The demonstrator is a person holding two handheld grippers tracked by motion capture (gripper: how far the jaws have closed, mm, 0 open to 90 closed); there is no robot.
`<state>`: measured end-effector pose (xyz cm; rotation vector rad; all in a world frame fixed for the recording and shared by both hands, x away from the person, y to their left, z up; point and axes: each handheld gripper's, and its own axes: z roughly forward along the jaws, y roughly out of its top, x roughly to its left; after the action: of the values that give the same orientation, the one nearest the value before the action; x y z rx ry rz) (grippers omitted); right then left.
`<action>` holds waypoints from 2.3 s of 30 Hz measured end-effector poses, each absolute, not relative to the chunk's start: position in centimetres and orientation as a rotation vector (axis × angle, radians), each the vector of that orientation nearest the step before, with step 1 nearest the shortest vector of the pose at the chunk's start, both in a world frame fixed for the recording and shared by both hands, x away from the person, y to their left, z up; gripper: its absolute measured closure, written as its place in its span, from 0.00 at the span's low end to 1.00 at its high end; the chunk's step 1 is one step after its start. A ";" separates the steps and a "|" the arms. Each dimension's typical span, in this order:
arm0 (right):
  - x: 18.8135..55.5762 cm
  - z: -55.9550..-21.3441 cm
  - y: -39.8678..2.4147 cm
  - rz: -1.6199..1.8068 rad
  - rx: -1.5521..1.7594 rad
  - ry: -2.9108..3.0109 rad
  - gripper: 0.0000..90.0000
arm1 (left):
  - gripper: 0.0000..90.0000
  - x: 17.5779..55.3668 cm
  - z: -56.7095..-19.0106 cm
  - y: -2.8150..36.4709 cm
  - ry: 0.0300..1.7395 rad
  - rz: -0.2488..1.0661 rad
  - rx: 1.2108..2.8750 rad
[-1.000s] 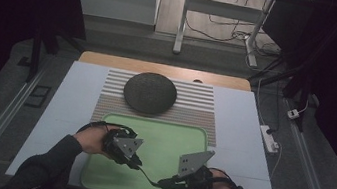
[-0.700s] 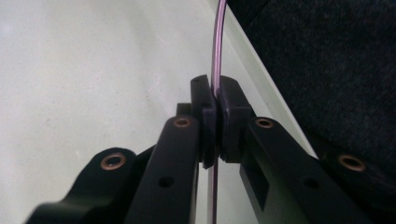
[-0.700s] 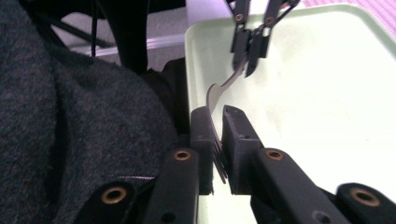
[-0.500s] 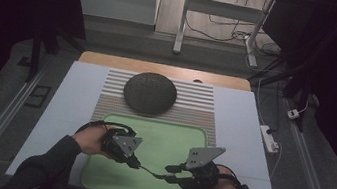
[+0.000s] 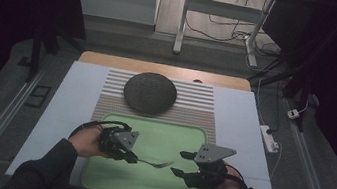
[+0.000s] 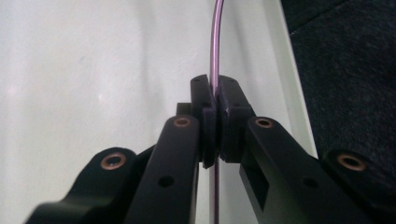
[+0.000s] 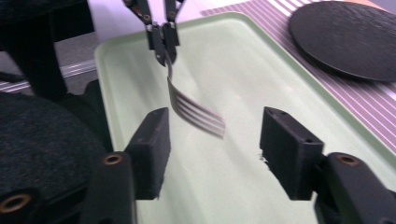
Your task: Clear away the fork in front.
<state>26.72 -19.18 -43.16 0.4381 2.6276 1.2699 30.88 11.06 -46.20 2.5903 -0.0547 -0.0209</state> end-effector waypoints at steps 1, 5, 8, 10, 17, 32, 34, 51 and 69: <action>26.7 -43.2 -19.3 1.270 0.454 2.615 0.41 | 0.96 30.9 -46.2 11.2 -0.016 -0.023 2.591; 26.5 -43.2 -19.9 1.261 0.526 2.583 0.33 | 0.96 30.7 -46.2 11.8 0.107 -0.014 2.587; 26.3 -43.4 -20.2 1.250 0.559 2.574 0.29 | 0.96 30.4 -46.3 12.1 0.200 0.000 2.588; 26.1 -43.5 -20.5 1.238 0.592 2.564 0.26 | 0.96 30.3 -46.3 12.3 0.246 0.005 2.582; 25.6 -43.7 -21.8 1.210 0.700 2.510 0.22 | 0.96 29.3 -46.2 12.9 0.454 0.036 2.532; 24.5 -44.4 -24.6 1.171 0.866 2.418 0.09 | 0.96 27.9 -47.4 14.7 0.953 0.065 2.379; 24.4 -44.6 -24.9 1.159 0.886 2.410 0.07 | 0.96 27.8 -47.6 14.8 1.010 0.073 2.358; 23.2 -45.6 -26.8 1.093 1.018 2.418 0.00 | 0.96 28.5 -50.2 16.5 1.434 0.074 2.225; 23.1 -45.6 -26.9 1.097 1.012 2.441 0.00 | 0.88 28.9 -51.1 17.1 1.516 0.083 2.209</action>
<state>23.09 -26.92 -45.62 1.0123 2.4410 1.0969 28.91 17.09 -51.13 2.2093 1.5162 0.0834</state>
